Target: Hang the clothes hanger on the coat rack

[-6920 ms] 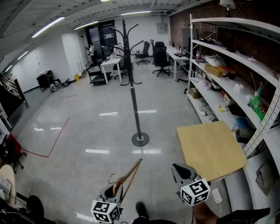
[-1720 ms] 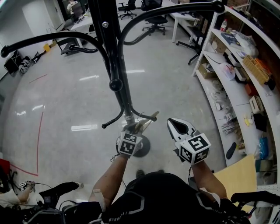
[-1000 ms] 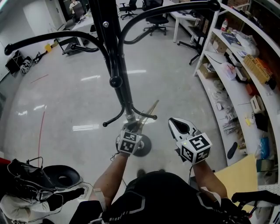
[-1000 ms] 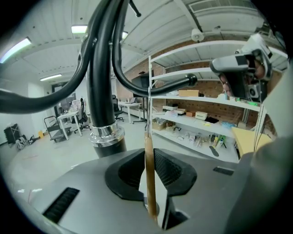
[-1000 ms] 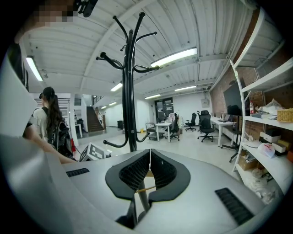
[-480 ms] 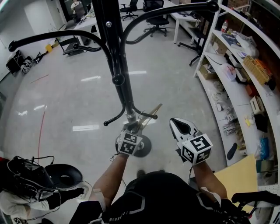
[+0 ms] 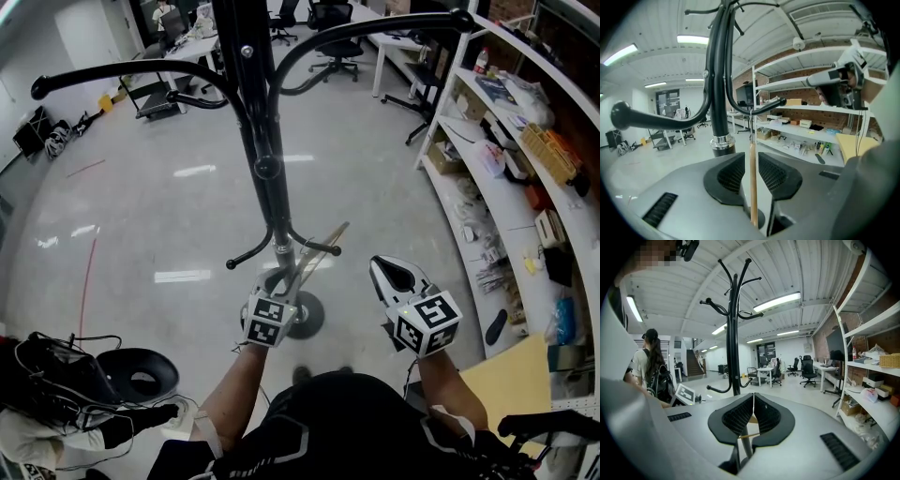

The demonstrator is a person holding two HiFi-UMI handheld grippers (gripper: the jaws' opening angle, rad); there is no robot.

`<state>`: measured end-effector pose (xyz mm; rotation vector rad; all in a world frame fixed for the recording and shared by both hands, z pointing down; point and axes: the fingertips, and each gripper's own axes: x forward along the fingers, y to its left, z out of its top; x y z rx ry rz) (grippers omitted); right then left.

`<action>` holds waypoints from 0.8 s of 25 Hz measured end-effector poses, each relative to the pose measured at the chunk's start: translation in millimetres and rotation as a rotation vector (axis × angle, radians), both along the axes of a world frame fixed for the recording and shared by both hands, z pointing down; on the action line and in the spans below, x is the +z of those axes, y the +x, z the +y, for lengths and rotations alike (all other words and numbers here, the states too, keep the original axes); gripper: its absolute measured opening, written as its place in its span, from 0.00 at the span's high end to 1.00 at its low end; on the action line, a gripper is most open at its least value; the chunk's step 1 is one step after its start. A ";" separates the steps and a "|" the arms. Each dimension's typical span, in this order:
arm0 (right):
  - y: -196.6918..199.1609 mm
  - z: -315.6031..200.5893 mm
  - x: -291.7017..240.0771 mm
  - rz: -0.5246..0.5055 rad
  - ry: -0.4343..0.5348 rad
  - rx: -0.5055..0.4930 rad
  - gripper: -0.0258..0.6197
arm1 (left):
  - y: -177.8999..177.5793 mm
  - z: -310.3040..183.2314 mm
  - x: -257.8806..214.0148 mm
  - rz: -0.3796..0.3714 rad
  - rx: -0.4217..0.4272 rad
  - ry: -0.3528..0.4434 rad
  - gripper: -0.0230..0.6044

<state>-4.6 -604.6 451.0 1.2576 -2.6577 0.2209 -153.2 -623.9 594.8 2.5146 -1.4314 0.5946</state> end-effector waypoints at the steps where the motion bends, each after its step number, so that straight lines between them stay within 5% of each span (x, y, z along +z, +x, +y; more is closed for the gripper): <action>1: 1.3 0.6 -2.3 -0.001 0.003 0.004 0.95 | -3.8 7.1 -9.5 0.028 -0.007 0.023 0.85; 5: -3.2 17.7 -10.7 -0.021 0.015 0.018 0.95 | -35.8 58.9 -57.5 0.229 -0.060 0.131 0.86; 7: -6.9 24.3 -15.7 -0.020 0.027 0.020 0.95 | -40.1 81.2 -77.0 0.283 -0.018 0.168 0.96; 10: -7.5 30.1 -13.2 -0.007 0.032 0.031 0.95 | -42.7 100.7 -97.7 0.306 0.048 0.211 0.96; 13: -10.7 40.7 -11.0 -0.006 0.029 0.026 0.95 | -42.9 110.4 -108.5 0.354 0.095 0.170 0.96; 20: -4.2 85.1 -22.6 -0.031 0.078 -0.042 0.95 | -12.7 161.6 -132.9 0.324 0.113 0.212 0.96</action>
